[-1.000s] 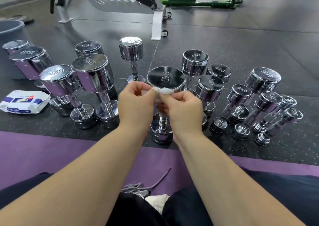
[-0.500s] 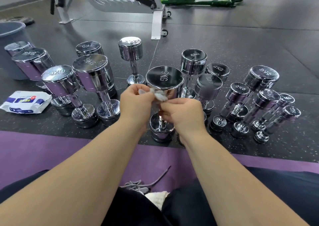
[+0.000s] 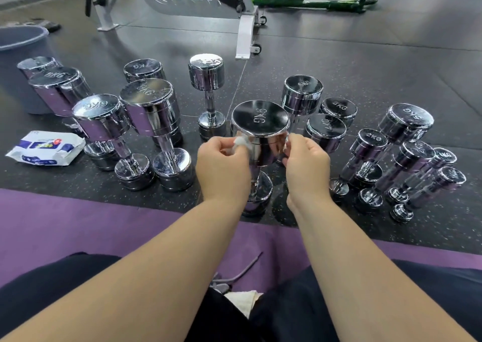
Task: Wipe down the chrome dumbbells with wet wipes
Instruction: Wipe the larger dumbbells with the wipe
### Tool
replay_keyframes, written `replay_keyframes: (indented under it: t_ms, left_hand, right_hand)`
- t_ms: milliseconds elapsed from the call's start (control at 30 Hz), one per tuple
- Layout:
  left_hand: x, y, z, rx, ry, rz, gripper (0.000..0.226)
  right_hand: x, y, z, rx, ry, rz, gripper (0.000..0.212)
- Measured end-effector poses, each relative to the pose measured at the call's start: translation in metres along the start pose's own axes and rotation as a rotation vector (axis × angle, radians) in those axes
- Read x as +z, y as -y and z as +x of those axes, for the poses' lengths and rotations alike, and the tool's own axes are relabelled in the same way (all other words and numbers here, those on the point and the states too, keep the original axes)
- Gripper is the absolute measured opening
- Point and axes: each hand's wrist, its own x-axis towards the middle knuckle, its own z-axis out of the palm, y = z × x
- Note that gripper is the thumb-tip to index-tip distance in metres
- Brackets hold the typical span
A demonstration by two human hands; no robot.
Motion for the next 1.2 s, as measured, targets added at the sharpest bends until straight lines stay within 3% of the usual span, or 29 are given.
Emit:
replay_keyframes:
  t_ms: [100,200,367,533,667,800,900,1067,1200]
  left_hand:
    - [0.001,-0.002,0.002,0.063,0.005,-0.010,0.006]
    - [0.000,0.003,0.006,0.004,-0.004,0.001,0.005]
    - [-0.002,-0.016,0.005,0.114,-0.013,-0.055,0.012]
    - [0.006,0.009,-0.001,-0.050,-0.016,-0.018,0.028]
    - [0.013,-0.001,0.010,-0.012,-0.016,-0.182,0.032]
    - [0.016,0.006,0.017,-0.204,0.015,-0.268,0.025]
    - [0.017,-0.002,0.024,-0.182,0.032,-0.371,0.020]
    - [0.016,0.015,0.023,-0.213,0.139,-0.260,0.023]
    - [0.013,-0.006,0.030,-0.108,0.152,-0.228,0.030]
  right_hand:
    - [0.004,-0.003,-0.001,-0.017,0.049,-0.016,0.025]
    - [0.008,-0.003,-0.005,-0.022,0.074,-0.043,0.030]
    - [0.016,0.007,-0.006,-0.015,0.094,-0.005,0.066]
    - [0.024,0.005,-0.003,-0.020,0.123,0.030,0.075]
    - [0.023,0.015,0.011,0.038,0.138,0.069,0.044]
    - [0.022,0.023,0.027,0.081,0.210,0.096,0.041]
    - [0.018,0.020,0.033,0.123,0.242,0.150,0.028]
    - [0.017,0.013,0.038,0.148,0.272,0.211,0.020]
    - [0.018,0.014,0.036,0.128,0.273,0.226,0.019]
